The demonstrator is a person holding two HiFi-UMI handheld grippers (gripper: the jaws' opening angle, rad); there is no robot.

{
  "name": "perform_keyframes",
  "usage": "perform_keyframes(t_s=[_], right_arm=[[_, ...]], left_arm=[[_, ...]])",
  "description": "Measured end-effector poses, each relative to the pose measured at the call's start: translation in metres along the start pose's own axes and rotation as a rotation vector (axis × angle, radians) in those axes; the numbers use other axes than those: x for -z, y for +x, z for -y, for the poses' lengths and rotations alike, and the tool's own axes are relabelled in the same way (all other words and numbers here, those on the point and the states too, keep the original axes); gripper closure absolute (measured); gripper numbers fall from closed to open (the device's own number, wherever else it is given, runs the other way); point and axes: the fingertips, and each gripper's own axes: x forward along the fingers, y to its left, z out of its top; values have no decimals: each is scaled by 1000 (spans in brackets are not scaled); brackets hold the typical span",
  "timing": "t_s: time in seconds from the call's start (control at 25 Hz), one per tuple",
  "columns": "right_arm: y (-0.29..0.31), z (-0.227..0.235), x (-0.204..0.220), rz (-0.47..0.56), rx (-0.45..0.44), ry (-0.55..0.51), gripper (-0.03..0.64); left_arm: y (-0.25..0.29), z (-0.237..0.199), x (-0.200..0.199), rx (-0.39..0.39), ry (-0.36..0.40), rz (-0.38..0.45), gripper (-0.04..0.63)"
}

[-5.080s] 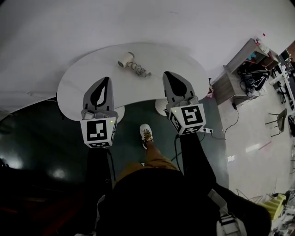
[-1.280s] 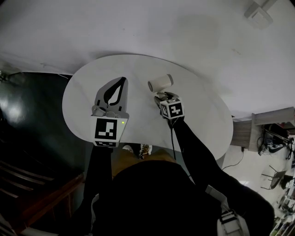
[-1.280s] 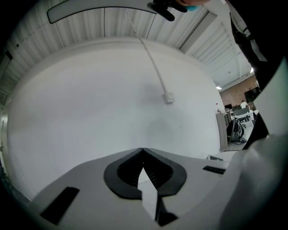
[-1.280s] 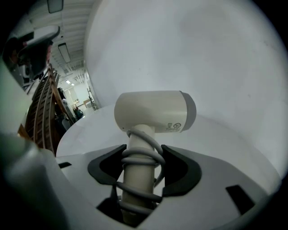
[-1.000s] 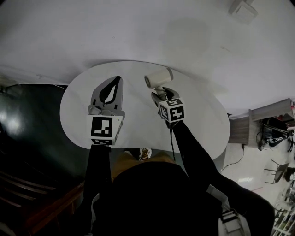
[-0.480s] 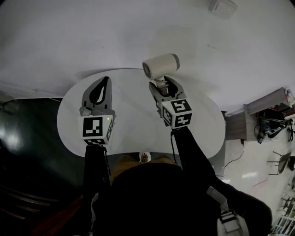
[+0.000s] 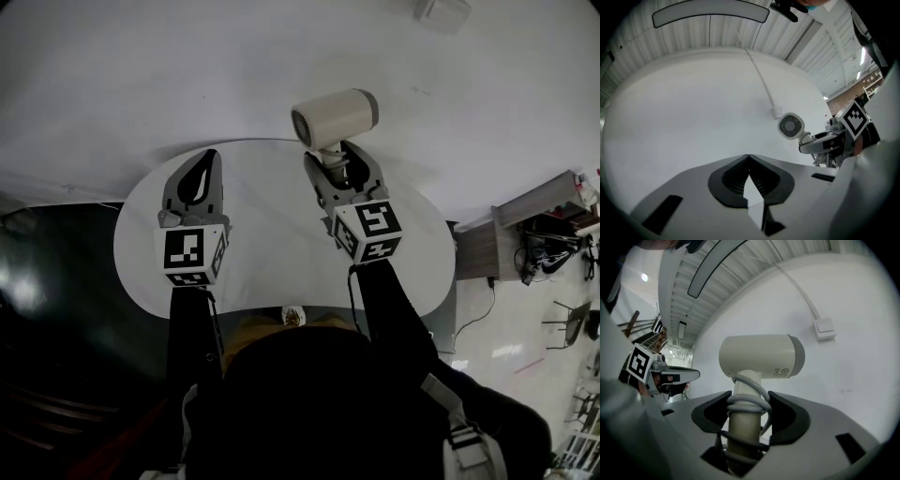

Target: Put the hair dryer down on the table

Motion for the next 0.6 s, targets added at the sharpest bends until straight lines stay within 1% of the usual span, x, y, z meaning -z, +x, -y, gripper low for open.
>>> perform_keyframes(t_s=[0.24,0.6], right_arm=[[-2,-3,1,20,-22,-3,364],[-3,2,5,19,-18,-9,364]], left_arm=[[5,2,8,-1,0,-15,580],[11,0,10,-5,12,-20,580]])
